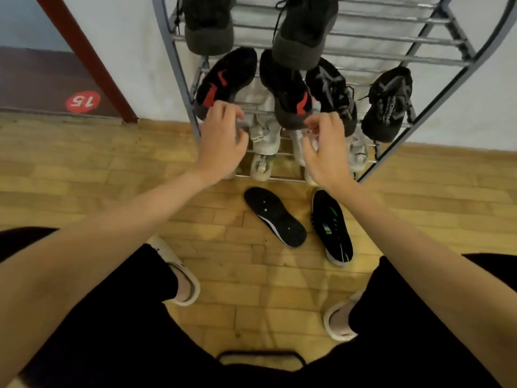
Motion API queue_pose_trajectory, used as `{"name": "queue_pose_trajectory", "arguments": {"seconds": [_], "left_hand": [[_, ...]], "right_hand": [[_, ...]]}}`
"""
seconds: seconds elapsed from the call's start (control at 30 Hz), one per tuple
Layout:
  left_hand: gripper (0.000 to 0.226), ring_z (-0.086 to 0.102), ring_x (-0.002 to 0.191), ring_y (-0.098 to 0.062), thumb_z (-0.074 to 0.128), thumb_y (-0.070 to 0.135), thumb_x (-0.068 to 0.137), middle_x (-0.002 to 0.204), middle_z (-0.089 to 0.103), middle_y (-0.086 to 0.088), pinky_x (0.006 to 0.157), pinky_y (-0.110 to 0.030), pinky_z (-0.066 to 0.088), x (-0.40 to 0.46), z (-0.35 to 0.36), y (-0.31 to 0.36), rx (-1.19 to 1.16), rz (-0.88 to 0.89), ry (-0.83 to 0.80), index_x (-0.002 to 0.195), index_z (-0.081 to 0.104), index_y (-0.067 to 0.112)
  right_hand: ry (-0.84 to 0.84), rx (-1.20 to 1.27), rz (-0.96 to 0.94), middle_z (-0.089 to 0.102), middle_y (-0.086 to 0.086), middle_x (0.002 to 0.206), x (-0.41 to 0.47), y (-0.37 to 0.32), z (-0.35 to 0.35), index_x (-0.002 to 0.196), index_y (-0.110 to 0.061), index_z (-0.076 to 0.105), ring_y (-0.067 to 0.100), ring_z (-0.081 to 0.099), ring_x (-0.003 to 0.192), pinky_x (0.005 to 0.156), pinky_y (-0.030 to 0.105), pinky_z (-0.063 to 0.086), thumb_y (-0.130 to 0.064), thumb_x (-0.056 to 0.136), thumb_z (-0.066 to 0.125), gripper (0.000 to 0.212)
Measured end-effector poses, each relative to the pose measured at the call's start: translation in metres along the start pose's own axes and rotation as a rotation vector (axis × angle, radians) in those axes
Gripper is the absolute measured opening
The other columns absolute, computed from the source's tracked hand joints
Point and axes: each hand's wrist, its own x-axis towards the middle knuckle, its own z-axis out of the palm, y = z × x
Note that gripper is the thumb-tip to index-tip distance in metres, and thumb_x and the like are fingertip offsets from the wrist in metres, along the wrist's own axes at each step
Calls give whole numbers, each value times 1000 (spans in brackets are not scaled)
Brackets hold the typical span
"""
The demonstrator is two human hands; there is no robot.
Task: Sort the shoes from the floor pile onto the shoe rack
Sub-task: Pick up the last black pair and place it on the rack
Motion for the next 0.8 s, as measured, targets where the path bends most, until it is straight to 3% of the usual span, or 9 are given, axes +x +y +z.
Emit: {"name": "queue_pose_trajectory", "arguments": {"seconds": [0.1,0.2,0.37,0.43,0.6,0.7,0.8], "left_hand": [[25,53,103,-25,57,9,82,112,52,-11,88,-36,46,-34,31,-6,5,-78,-133,107,56,6],[27,53,103,-25,61,10,81,113,53,-11,89,-33,45,-70,65,-13,-24,-208,-224,107,55,7],[37,51,110,-29,63,11,83,123,47,-14,88,-31,41,-121,125,-22,-75,-576,-482,117,49,5],[44,50,115,-32,63,13,85,128,47,-18,88,-31,40,-133,144,-21,-63,-685,-574,124,45,3],[56,38,130,-34,58,15,87,138,40,-20,106,-41,39,-153,189,-16,-162,-859,-750,136,37,-1],[75,34,136,-32,61,24,88,149,32,-17,109,-41,38,-161,215,-13,-220,-970,-799,148,21,6],[74,35,137,-31,62,31,91,149,35,-13,110,-39,38,-170,241,-9,-242,-1019,-858,150,22,9]], "right_hand": [[-194,-82,-14,51,19,108,-37,31,18,108,1,54,31,49,102,82,22,32,-7,86,50,24],[-403,-176,13,50,20,112,-74,66,34,112,1,54,34,48,106,86,34,39,-7,86,52,27],[-912,-381,160,44,19,121,-130,133,58,118,-1,49,36,44,114,94,44,44,-9,89,52,31],[-1043,-433,221,41,18,125,-145,154,62,124,-2,45,36,43,118,94,44,44,-10,92,50,34],[-1132,-496,324,40,21,129,-158,196,71,131,-2,42,39,43,120,97,45,42,-12,92,47,41],[-1101,-478,409,41,23,128,-163,216,78,133,-1,40,42,43,119,96,45,42,-11,92,48,44],[-1076,-485,460,39,25,130,-171,235,85,135,0,34,43,42,119,96,44,41,-14,91,49,49]]}}
